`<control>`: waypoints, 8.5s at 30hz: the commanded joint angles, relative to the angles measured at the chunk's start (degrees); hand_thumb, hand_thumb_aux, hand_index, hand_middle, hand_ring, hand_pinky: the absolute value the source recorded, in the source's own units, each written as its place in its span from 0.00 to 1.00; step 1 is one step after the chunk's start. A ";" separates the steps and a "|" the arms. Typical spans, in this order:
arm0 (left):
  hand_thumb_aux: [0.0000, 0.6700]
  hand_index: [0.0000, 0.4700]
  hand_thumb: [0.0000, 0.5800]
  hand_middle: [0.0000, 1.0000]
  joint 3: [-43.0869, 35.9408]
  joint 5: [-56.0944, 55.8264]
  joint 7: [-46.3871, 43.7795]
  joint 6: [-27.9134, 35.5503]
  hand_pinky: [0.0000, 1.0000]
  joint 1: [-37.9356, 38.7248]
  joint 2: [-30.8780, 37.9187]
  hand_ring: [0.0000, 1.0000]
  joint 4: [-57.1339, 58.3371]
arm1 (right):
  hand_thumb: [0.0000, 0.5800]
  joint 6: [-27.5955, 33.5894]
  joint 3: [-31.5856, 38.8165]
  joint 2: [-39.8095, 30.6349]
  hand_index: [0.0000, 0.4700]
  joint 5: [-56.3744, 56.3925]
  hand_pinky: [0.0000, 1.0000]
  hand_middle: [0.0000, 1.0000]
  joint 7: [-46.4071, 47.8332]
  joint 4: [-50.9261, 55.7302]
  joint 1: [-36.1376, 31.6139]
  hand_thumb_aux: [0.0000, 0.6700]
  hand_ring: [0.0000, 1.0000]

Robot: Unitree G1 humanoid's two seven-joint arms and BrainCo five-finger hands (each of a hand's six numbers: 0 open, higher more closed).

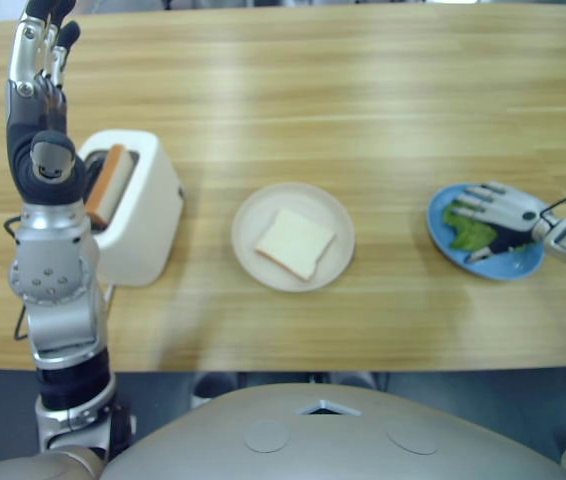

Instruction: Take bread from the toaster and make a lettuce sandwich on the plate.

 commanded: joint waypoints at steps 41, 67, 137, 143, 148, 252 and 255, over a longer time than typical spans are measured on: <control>0.00 0.00 0.00 0.00 -0.87 3.47 -1.41 -0.08 0.00 -0.57 0.39 0.00 0.88 | 1.00 5.04 1.64 5.28 0.98 2.45 1.00 1.00 -20.86 6.06 1.69 1.00 1.00; 0.00 0.00 0.00 0.00 -4.56 6.48 -0.03 -0.22 0.00 -2.36 -1.07 0.00 2.56 | 1.00 12.45 -3.81 0.06 0.98 2.64 1.00 1.00 -27.22 -15.89 4.64 1.00 1.00; 0.00 0.00 0.00 0.00 -9.68 7.76 0.32 -2.73 0.00 -8.34 -2.39 0.00 8.77 | 0.00 -6.06 6.04 30.87 0.00 3.34 0.00 0.00 -7.48 -25.15 -4.20 0.00 0.00; 0.00 0.00 0.00 0.00 -10.24 8.77 0.46 -2.82 0.00 -8.40 -2.60 0.00 8.62 | 0.00 -6.75 5.45 30.72 0.00 4.21 0.00 0.00 -7.51 -25.77 -3.96 0.00 0.00; 0.00 0.00 0.00 0.00 -10.34 8.40 0.13 -3.00 0.00 -8.88 -2.43 0.00 9.01 | 0.00 -6.96 4.88 30.31 0.00 5.06 0.00 0.00 -6.75 -26.66 -3.15 0.00 0.00; 1.00 0.98 1.00 1.00 -9.04 48.36 23.55 -8.50 1.00 -5.56 14.36 1.00 22.96 | 0.00 -9.87 -40.37 16.42 0.00 23.57 0.00 0.00 -7.63 -41.92 27.28 0.00 0.00; 1.00 0.98 1.00 1.00 -14.51 54.32 27.06 -8.74 1.00 -9.35 14.15 1.00 28.27 | 0.00 -9.94 -39.37 16.94 0.00 23.08 0.00 0.00 -8.10 -41.13 26.15 0.00 0.00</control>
